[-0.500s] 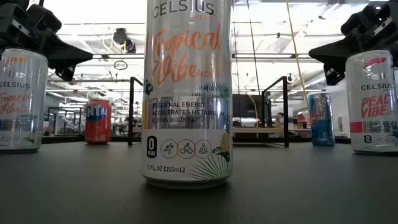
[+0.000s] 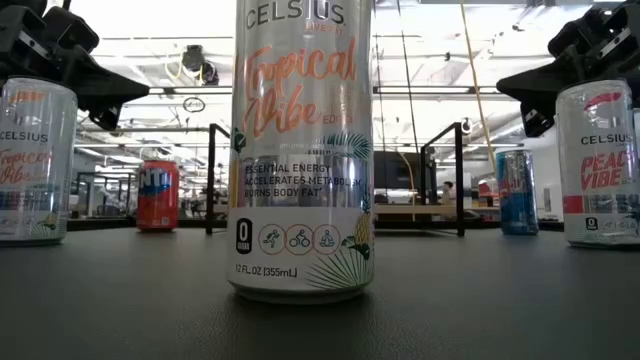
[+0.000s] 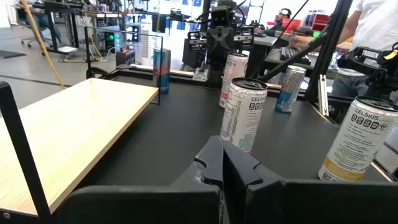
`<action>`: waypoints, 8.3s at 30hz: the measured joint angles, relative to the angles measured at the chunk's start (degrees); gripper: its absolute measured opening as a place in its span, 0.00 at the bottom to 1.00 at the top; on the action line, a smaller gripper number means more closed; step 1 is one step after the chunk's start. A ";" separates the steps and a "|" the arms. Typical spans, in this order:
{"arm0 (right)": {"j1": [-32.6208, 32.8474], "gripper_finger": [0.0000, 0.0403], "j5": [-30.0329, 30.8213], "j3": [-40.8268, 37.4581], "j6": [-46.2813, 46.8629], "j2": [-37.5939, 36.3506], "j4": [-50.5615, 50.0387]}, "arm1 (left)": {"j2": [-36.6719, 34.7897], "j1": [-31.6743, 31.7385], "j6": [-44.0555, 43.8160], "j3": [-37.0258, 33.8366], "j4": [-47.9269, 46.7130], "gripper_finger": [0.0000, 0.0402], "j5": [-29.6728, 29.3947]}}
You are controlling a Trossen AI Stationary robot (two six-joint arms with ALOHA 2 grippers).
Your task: Place canned beverage on shelf
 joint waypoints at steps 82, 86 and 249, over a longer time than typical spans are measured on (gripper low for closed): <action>0.01 0.00 0.01 0.01 0.02 0.02 1.40 | 0.00 0.00 0.03 -0.02 0.15 0.00 -2.68; 0.00 0.00 0.03 0.00 0.00 0.02 7.12 | 0.00 0.00 -2.17 -0.07 2.67 0.00 -2.86; 20.11 0.59 8.79 57.37 34.82 64.30 -71.72 | 75.52 3.85 -4.51 52.39 7.71 0.85 -8.47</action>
